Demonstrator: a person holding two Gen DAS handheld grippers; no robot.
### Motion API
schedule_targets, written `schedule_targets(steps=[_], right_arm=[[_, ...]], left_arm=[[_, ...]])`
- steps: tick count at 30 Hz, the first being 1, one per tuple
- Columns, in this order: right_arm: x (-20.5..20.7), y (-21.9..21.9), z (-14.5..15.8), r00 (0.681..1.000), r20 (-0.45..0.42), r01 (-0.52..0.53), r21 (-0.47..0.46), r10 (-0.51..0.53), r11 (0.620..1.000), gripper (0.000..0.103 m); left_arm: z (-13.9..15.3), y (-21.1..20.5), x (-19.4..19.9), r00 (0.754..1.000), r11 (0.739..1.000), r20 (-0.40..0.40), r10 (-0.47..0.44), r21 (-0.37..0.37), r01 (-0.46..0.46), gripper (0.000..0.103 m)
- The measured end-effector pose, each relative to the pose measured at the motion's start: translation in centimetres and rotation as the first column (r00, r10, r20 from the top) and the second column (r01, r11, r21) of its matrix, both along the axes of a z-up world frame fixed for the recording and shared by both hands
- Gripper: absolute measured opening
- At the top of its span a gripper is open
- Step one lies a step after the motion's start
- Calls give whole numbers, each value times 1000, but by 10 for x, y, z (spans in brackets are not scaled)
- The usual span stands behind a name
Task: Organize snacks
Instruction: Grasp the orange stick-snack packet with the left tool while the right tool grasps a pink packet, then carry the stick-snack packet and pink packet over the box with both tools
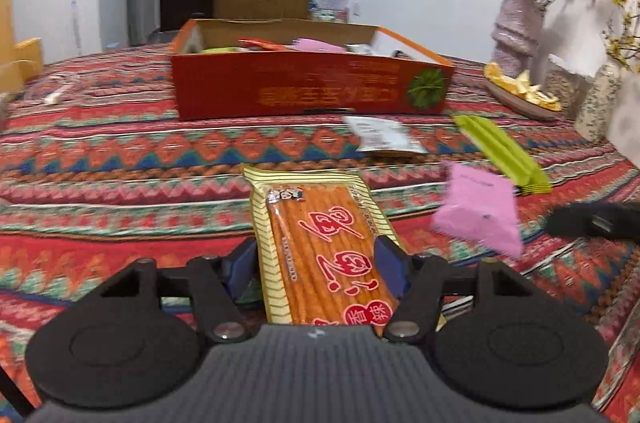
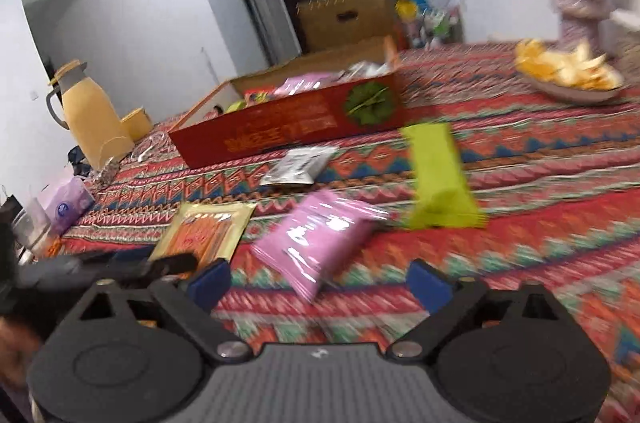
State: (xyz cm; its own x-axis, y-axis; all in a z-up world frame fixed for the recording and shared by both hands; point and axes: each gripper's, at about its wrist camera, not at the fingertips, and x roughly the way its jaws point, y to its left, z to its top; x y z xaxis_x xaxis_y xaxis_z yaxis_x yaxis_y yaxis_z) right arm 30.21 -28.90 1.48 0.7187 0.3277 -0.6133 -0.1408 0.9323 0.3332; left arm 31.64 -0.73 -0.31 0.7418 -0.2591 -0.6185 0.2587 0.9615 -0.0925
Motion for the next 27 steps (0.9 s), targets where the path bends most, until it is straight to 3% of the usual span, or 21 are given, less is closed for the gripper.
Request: schedule_targets(steps=[1, 4, 8, 10, 12, 15, 17, 18, 19, 22, 24, 27], right_arm=[[13, 8, -2, 1000, -18, -9, -6, 9, 1000, 87], [50, 32, -9, 999, -50, -4, -25, 2, 1000, 87], [76, 62, -19, 999, -28, -22, -194, 17, 981, 88], [80, 69, -24, 1000, 8, -19, -294, 23, 956, 77], [75, 66, -23, 999, 23, -28, -286, 36, 958, 61], [59, 53, -20, 999, 15, -35, -298, 41, 954, 61], [43, 37, -20, 999, 16, -39, -268, 45, 963, 61], [33, 28, -19, 999, 17, -33, -250, 38, 968, 61], [23, 20, -19, 999, 22, -26, -231, 32, 973, 61], [-11, -3, -15, 999, 42, -2, -179, 9, 984, 61], [-32, -14, -12, 998, 59, 19, -164, -9, 986, 61], [-63, -30, -6, 996, 88, 40, -160, -26, 986, 61]], left_arm=[[1, 4, -2, 1000, 1000, 9, 15, 10, -15, 85], [4, 15, -8, 999, 1000, 16, 28, 4, -28, 88], [4, 13, -3, 999, 999, -24, 37, -38, -38, 100], [2, 4, 1, 998, 998, -42, 55, -35, -56, 100], [0, -4, 5, 998, 998, -49, 46, -38, -48, 100], [-4, -21, 9, 998, 998, -40, 55, 18, -54, 99], [-8, -31, 6, 998, 994, -10, 68, 82, -67, 94], [-8, -35, 3, 998, 992, 8, 66, 108, -67, 86], [-6, -37, 0, 998, 992, 20, 58, 108, -60, 72], [-2, -50, -15, 998, 986, 44, 47, 158, -53, 55], [0, -56, -28, 999, 986, 42, 29, 161, -36, 52], [5, -60, -51, 1000, 995, 12, -15, 95, 14, 52]])
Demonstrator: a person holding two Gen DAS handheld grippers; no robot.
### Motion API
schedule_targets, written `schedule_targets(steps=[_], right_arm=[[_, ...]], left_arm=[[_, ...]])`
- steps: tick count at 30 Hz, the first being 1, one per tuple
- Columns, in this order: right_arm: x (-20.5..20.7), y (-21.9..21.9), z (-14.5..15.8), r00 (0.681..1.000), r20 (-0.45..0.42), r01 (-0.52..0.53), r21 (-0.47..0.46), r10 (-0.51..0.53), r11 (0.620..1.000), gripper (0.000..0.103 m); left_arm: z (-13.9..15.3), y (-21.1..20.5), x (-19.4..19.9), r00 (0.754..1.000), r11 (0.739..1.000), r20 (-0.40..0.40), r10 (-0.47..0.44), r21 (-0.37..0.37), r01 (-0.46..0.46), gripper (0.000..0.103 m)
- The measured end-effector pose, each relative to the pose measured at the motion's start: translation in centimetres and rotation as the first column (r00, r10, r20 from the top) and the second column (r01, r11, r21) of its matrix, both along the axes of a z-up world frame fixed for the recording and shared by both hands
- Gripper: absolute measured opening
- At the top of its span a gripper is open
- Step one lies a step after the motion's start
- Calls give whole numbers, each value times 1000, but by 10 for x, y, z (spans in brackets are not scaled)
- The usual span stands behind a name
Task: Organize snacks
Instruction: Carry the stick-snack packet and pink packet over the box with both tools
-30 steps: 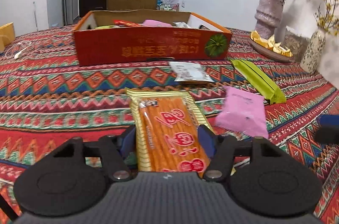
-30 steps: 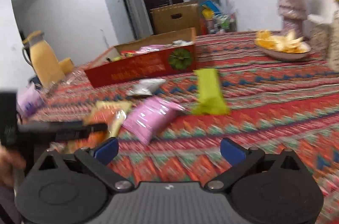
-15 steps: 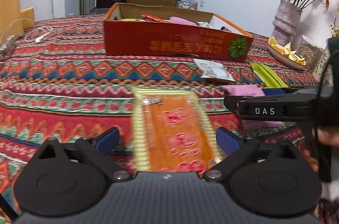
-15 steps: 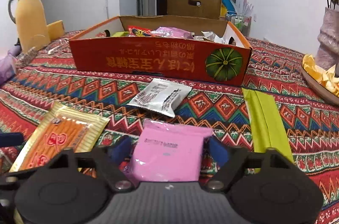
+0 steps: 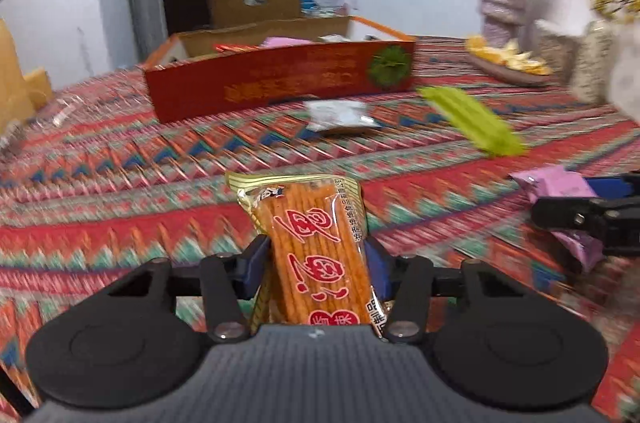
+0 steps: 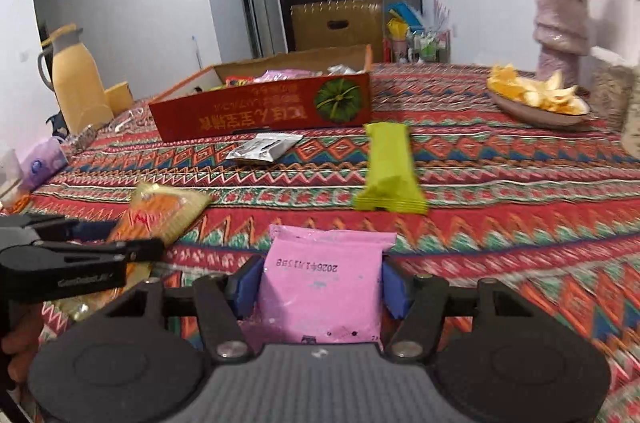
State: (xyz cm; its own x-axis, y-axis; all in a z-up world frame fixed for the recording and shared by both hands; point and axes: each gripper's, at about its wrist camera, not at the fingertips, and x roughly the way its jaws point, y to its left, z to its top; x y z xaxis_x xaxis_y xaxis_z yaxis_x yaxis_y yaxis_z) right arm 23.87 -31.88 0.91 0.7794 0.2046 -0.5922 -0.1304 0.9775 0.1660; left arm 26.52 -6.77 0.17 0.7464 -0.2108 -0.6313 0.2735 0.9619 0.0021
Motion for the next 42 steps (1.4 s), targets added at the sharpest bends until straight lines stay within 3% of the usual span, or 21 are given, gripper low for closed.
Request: schedule_targets(steps=[5, 10, 17, 21, 28, 34, 38, 42], right_arm=[[-36, -17, 9, 999, 31, 29, 1, -29, 1000, 61], [-50, -23, 12, 999, 48, 25, 7, -25, 1000, 61], [-50, -14, 15, 998, 61, 11, 13, -12, 1000, 61], [-41, -11, 30, 996, 89, -17, 26, 15, 1000, 61], [15, -9, 86, 980, 174, -96, -19, 98, 995, 61], [110, -3, 131, 961, 229, -149, -32, 152, 988, 61], [185, 9, 136, 966, 205, -158, -17, 158, 987, 61], [256, 24, 120, 975, 155, -158, -31, 161, 987, 61]], left_arm=[[10, 2, -37, 999, 996, -37, -24, -89, 21, 51], [19, -4, -54, 999, 997, -1, -33, -71, 32, 51], [34, 4, -54, 999, 995, 24, -24, -93, 26, 51], [58, 18, -38, 998, 990, 53, -35, -133, 41, 51], [125, 42, 35, 988, 981, 129, -81, -166, 102, 52], [168, 55, 129, 988, 966, 133, -74, -236, 104, 52], [176, 47, 199, 992, 966, 116, -46, -249, 74, 52], [166, 33, 262, 998, 954, 53, -38, -296, 52, 52]])
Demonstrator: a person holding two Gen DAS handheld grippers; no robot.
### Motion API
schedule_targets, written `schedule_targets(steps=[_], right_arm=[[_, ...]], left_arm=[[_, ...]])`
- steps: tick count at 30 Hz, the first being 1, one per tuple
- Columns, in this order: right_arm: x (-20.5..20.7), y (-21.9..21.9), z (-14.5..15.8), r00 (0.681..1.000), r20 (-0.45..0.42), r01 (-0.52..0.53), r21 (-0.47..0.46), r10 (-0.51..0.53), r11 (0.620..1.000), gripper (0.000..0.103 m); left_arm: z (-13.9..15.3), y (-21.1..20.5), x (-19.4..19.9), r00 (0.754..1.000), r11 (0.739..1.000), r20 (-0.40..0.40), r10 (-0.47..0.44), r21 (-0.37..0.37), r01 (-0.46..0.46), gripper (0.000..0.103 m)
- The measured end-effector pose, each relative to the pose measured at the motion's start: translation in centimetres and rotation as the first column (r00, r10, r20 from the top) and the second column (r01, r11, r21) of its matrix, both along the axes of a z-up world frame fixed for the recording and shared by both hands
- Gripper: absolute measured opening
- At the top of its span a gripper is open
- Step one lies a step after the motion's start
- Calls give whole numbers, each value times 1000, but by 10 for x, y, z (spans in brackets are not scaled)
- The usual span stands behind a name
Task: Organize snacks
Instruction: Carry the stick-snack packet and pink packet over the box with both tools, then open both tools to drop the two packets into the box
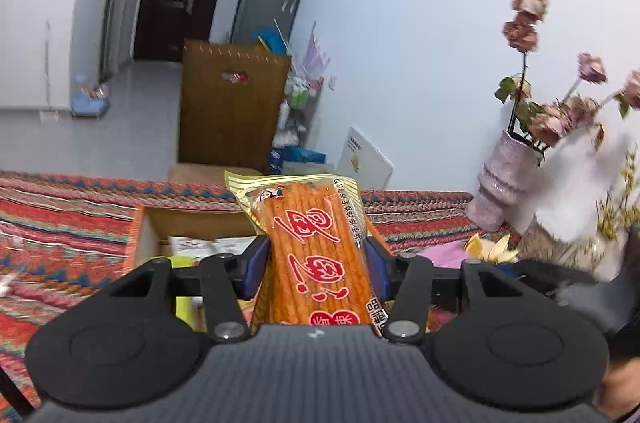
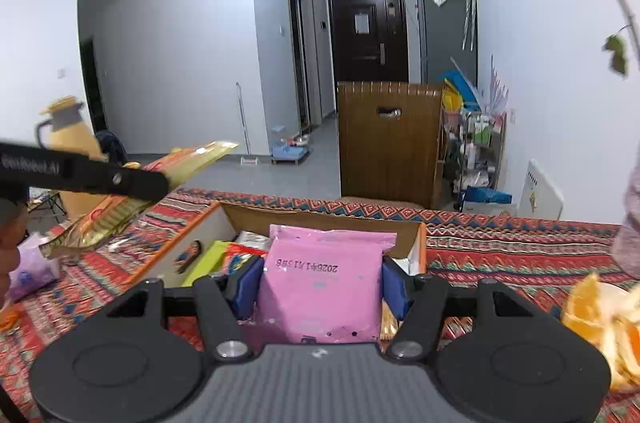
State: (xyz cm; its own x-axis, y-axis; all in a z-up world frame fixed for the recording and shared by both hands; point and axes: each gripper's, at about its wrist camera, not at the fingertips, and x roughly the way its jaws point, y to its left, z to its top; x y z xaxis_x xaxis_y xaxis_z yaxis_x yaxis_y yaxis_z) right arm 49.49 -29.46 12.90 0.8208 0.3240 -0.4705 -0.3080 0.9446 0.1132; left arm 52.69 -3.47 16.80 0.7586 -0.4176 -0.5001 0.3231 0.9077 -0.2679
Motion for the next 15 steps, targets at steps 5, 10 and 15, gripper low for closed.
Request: schedule_targets(steps=[5, 10, 15], right_arm=[[62, 12, -41, 997, -74, 33, -72, -38, 997, 61], [95, 23, -78, 990, -132, 34, -136, -52, 990, 61], [104, 38, -104, 986, -158, 8, -222, -44, 975, 68]], left_arm=[[-35, -36, 57, 998, 1000, -64, 2, 25, -1, 52], [-86, -60, 92, 990, 998, -141, 9, 68, 1, 52], [-123, -69, 112, 979, 999, -201, 16, 52, -6, 54]])
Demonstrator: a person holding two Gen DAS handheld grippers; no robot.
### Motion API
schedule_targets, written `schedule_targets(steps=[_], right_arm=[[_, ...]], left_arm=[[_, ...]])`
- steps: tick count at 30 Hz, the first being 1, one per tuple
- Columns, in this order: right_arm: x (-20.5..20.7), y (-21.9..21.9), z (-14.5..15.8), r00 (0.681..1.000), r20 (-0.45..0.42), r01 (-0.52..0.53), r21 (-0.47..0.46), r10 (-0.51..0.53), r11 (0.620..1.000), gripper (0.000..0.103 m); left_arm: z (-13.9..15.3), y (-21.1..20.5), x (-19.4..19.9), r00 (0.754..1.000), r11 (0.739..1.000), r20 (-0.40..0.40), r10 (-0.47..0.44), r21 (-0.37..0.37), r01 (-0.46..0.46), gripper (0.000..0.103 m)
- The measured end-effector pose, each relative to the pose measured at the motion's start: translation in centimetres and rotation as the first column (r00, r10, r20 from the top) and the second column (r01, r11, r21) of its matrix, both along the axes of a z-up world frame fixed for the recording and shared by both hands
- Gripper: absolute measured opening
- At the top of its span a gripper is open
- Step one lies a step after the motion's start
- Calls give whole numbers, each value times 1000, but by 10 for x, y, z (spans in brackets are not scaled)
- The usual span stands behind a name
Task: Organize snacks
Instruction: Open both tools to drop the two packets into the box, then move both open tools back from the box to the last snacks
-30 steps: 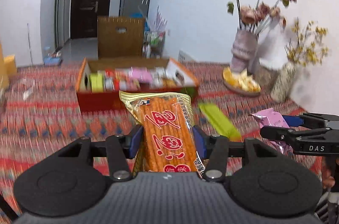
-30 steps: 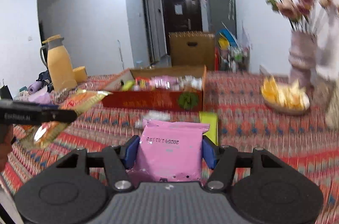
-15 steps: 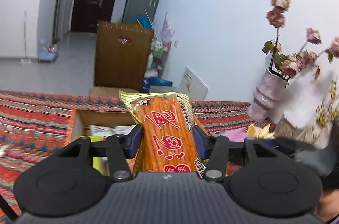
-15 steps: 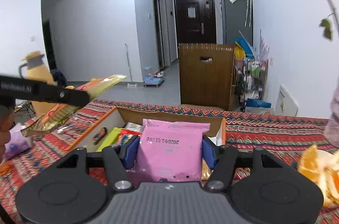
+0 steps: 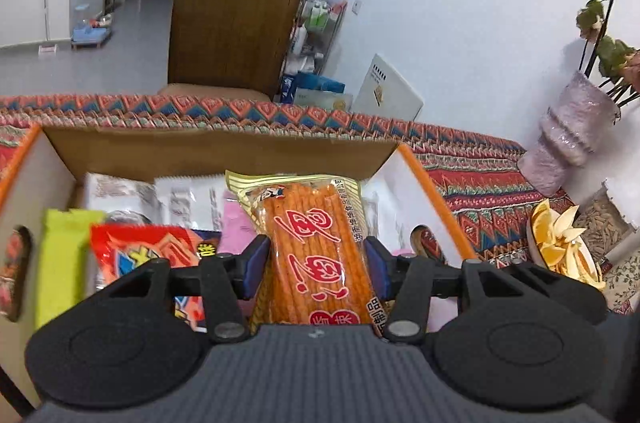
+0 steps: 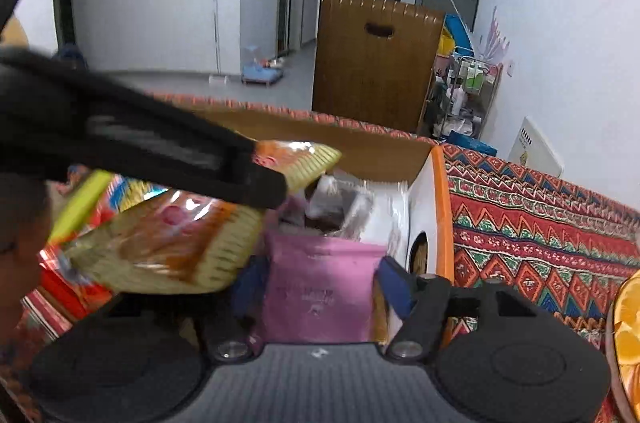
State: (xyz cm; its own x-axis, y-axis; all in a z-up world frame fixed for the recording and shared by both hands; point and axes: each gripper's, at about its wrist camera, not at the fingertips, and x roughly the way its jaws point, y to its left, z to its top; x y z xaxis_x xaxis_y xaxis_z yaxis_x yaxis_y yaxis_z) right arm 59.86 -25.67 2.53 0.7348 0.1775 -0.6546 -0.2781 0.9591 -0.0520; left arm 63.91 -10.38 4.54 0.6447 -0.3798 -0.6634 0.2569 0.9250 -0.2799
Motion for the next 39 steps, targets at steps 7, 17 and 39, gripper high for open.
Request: schedule_targets(steps=[7, 17, 39], right_arm=[[-5, -5, 12, 1000, 7, -26, -3, 26, 1000, 88], [-32, -28, 49, 1000, 23, 14, 2, -15, 1000, 90], [-245, -61, 177, 964, 265, -45, 59, 28, 997, 98]], left_arm=[[3, -6, -4, 999, 999, 18, -39, -10, 39, 81], [57, 24, -47, 993, 999, 120, -21, 36, 17, 85], [161, 80, -330, 906, 991, 418, -67, 135, 11, 103]])
